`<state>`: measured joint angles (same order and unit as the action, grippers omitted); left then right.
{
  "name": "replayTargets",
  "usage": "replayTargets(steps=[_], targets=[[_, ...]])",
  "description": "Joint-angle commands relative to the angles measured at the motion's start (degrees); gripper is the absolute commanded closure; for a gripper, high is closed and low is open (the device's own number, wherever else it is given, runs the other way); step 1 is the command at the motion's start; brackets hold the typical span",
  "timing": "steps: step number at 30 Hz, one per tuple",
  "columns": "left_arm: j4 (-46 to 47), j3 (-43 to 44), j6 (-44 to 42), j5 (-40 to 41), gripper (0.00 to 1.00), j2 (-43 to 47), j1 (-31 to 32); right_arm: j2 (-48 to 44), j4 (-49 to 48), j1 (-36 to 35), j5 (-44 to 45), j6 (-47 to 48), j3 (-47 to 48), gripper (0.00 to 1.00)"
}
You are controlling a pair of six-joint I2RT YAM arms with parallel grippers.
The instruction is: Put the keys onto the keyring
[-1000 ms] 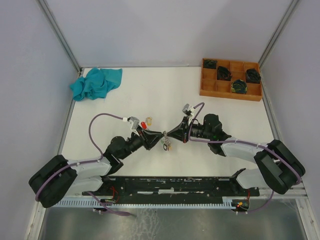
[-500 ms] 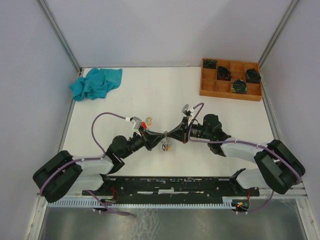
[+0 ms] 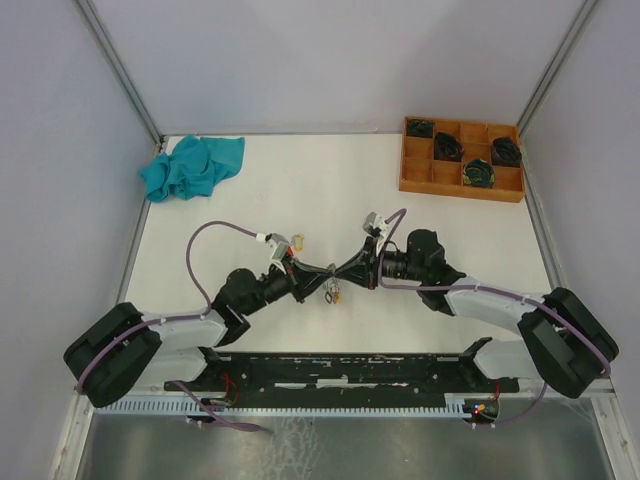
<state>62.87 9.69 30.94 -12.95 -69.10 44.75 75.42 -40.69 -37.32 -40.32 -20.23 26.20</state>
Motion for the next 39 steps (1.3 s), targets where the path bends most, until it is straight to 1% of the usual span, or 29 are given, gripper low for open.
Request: replayTargets(steps=[1, 4, 5, 7, 9, 11, 13, 15, 16, 18, 20, 22, 24, 26, 28, 29, 32, 34, 39], targets=[[-11.5, 5.0, -10.1, -2.7, 0.97, 6.1, 0.2, -6.2, 9.6, -0.3, -1.0, 10.5, 2.3, 0.82], [-22.4, 7.8, -16.6, -1.8, 0.97, 10.2, 0.9, -10.8, 16.5, -0.3, 0.1, 16.3, 2.8, 0.78], [-25.1, 8.6, -18.3, -1.6, 0.97, 11.4, 1.2, -12.2, 18.5, -0.3, 0.6, 17.9, 2.9, 0.73], [-29.5, 9.8, -21.5, -1.8, 0.97, 13.2, 1.5, -14.9, 21.4, -0.2, 1.9, 20.8, 3.1, 0.71], [-32.7, 11.1, -24.3, -3.6, 0.97, 14.0, 1.7, -17.4, 22.8, -0.2, 3.8, 22.7, 3.1, 0.7], [-38.4, 13.7, -28.6, -5.9, 0.97, 14.3, 1.8, -19.6, 22.8, -0.3, 5.4, 23.8, 3.1, 0.68], [-46.9, 16.9, -34.1, -7.0, 0.97, 14.3, 1.8, -21.2, 23.4, -0.3, 7.3, 24.8, 3.2, 0.58], [-53.5, 20.6, -41.0, -7.4, 0.97, 14.0, 1.8, -21.8, 24.1, -0.3, 7.4, 26.6, 3.6, 0.53], [-56.1, 21.7, -44.8, -7.3, 0.97, 13.7, 1.7, -21.8, 24.8, -0.2, 7.5, 27.2, 4.1, 0.49], [-59.3, 23.7, -49.4, -7.7, 0.97, 13.1, 1.7, -21.6, 26.2, -0.2, 7.1, 28.4, 5.3, 0.48], [-60.6, 25.0, -52.2, -8.7, 0.97, 12.3, 1.7, -21.0, 26.9, -0.3, 5.2, 28.7, 6.7, 0.48], [-60.8, 25.6, -53.8, -10.3, 0.97, 11.6, 1.7, -20.3, 29.0, -0.2, 4.0, 28.7, 8.7, 0.4], [-60.8, 26.0, -55.1, -12.2, 0.97, 10.9, 1.7, -18.8, 33.7, -0.2, 2.7, 30.9, 11.1, 0.34], [-60.7, 26.3, -55.8, -13.9, 0.97, 10.6, 1.7, -17.2, 36.2, -0.2, 2.5, 31.6, 12.6, 0.33], [-59.9, 26.1, -55.9, -14.9, 0.97, 10.6, 1.7, -16.0, 35.1, -0.2, 2.1, 32.0, 12.5, 0.4], [-59.0, 25.7, -55.9, -15.5, 0.97, 10.7, 1.7, -15.6, 33.4, -0.3, 1.2, 32.6, 11.4, 0.43], [-56.6, 24.4, -55.7, -17.1, 0.97, 10.9, 1.6, -15.0, 24.1, -0.3, 0.5, 33.0, 7.1, 0.51], [-55.0, 23.3, -55.3, -17.7, 0.97, 10.9, 1.6, -14.6, 20.5, -0.3, -0.9, 33.6, 5.3, 0.56], [-51.6, 21.0, -54.7, -19.6, 0.97, 10.5, 1.6, -13.9, 17.2, -0.7, -3.3, 36.5, 2.2, 0.59]])
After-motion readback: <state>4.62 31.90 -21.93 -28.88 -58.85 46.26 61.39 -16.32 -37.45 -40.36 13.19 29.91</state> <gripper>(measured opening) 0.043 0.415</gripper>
